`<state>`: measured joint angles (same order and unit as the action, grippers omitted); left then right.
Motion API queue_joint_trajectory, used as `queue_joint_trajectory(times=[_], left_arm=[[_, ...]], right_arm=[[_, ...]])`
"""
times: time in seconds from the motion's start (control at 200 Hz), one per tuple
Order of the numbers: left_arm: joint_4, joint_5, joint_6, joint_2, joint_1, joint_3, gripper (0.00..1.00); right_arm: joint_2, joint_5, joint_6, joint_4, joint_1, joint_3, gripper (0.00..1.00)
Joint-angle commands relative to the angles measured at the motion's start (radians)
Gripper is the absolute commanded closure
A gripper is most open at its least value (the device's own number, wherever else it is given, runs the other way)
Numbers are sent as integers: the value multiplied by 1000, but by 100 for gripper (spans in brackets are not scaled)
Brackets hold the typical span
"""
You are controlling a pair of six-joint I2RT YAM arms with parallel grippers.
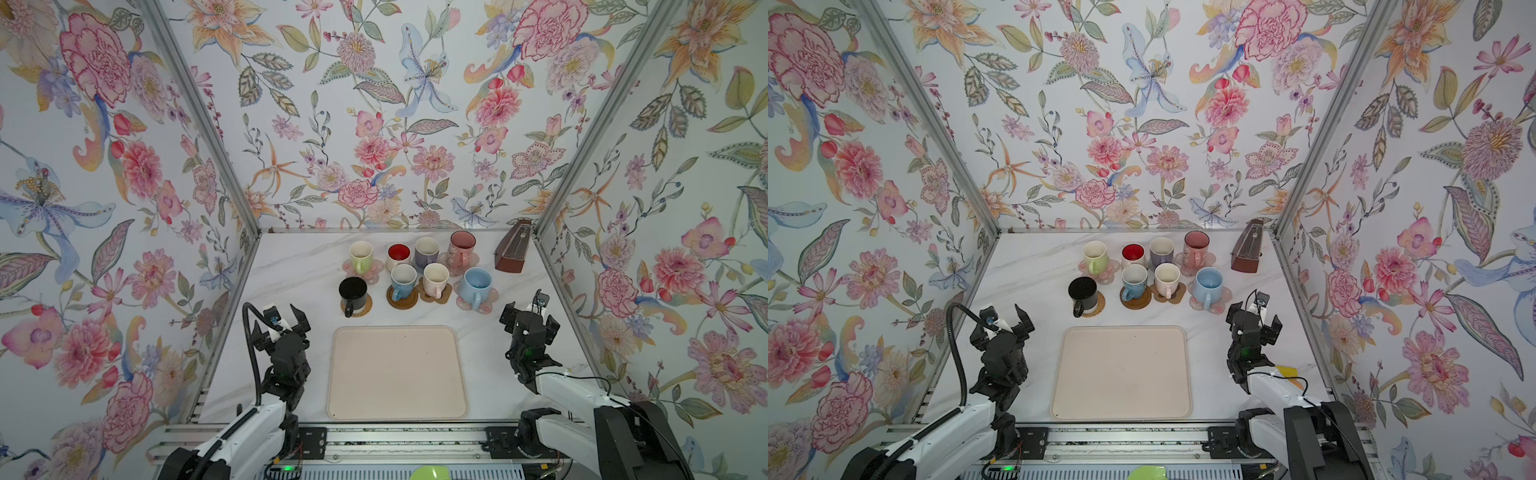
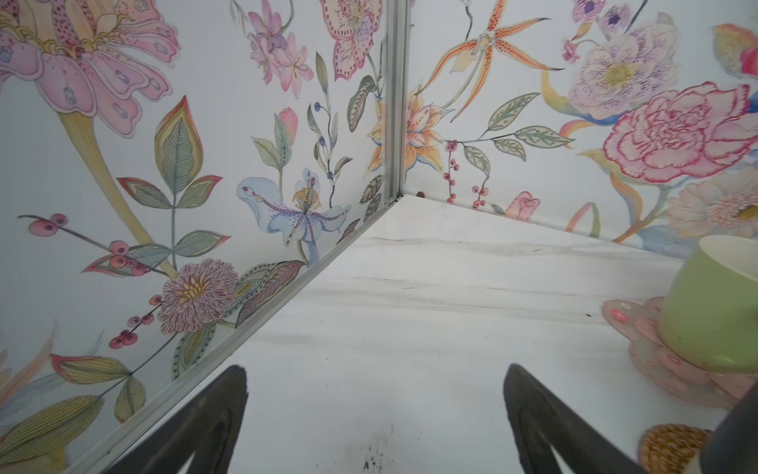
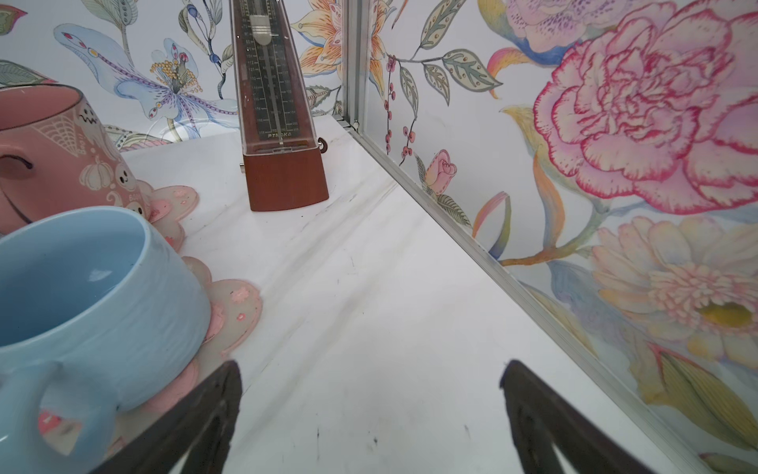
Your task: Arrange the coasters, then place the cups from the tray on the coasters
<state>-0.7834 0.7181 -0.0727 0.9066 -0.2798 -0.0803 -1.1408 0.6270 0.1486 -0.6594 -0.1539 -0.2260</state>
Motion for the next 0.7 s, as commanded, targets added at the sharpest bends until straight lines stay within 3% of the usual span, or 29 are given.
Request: queue_joint_trajectory(times=[0.0,0.14,0.275,0.44,0.591,0.696], left_arm=[[-260,-37,36,114,52,27,1],[-379,-117,-32,314,125,9,1],[-514,-126,69,433,137,-26,1],[-784,-238,95,620,189,-6,1],[-702,-310,89,595,199,-23,1],[-652,-388,104,617,201,-55,1]], right_arm=[[-55,-32,-57,-296,21,32,1],[-145,-58,-54,-409,39,55,1],[-198,-100,-96,-483,43,49,1],[-266,-133,-119,-598,55,68,1],[-391,-149,-132,-734,77,62,1],[-344,-171,-100,-650,83,59,1]])
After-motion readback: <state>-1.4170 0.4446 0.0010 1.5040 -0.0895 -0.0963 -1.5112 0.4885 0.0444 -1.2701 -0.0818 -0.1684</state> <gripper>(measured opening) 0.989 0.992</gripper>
